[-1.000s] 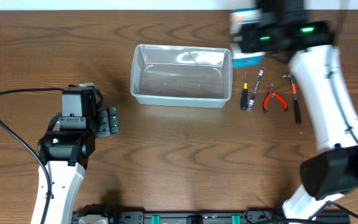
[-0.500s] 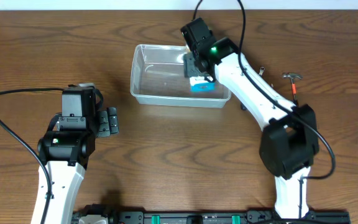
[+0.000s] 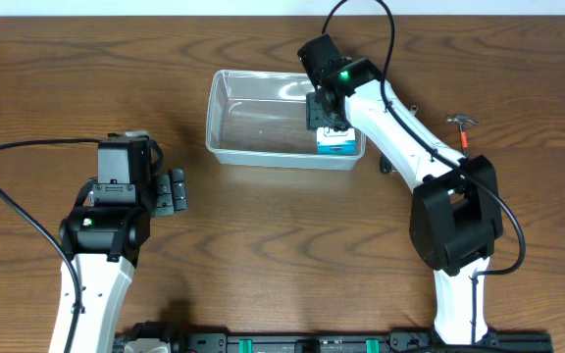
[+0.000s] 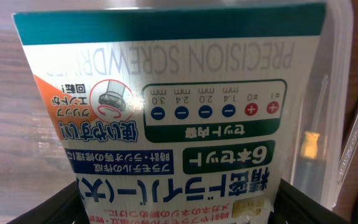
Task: Pack container
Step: 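Carry the blue box into the container and open the right gripper, then raise the right gripper and move it to the red-handled hammer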
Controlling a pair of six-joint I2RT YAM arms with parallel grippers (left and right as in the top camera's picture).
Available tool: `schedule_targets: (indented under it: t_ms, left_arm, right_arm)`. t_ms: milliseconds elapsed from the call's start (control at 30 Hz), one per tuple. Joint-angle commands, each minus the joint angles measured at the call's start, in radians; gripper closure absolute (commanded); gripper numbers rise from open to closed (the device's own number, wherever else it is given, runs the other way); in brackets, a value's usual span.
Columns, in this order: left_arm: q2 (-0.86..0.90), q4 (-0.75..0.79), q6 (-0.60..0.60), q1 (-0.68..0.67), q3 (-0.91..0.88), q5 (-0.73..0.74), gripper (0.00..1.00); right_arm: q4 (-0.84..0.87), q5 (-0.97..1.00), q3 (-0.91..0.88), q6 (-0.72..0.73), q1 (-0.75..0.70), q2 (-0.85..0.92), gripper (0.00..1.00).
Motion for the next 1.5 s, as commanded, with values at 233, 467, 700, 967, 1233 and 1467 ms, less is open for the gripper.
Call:
schedule_targets:
  t_ms: [233, 467, 700, 967, 1233, 1467]
  left_arm:
    - [0.001, -0.003, 0.017, -0.003, 0.015, -0.011, 0.02]
    - [0.001, -0.003, 0.017, -0.003, 0.015, -0.011, 0.02]
    - [0.001, -0.003, 0.017, -0.003, 0.015, -0.011, 0.02]
    - [0.001, -0.002, 0.017, -0.003, 0.015, -0.011, 0.02]
    - [0.001, -0.003, 0.017, -0.003, 0.015, -0.011, 0.02]
    - [0.001, -0.002, 0.017, -0.003, 0.015, -0.011, 0.02]
  right_arm:
    - [0.04, 0.111, 0.068, 0.021, -0.015, -0.12, 0.15]
    - [0.013, 0.178, 0.083, 0.002, -0.069, -0.235, 0.07]
    - [-0.129, 0.257, 0.071, -0.063, -0.271, -0.236, 0.01]
    - [-0.114, 0.111, -0.052, -0.297, -0.583, -0.184, 0.02]
    - [-0.085, -0.163, -0.145, -0.493, -0.712, -0.074, 0.18]
    - [-0.034, -0.164, -0.172, -0.578, -0.693, 0.011, 0.25]
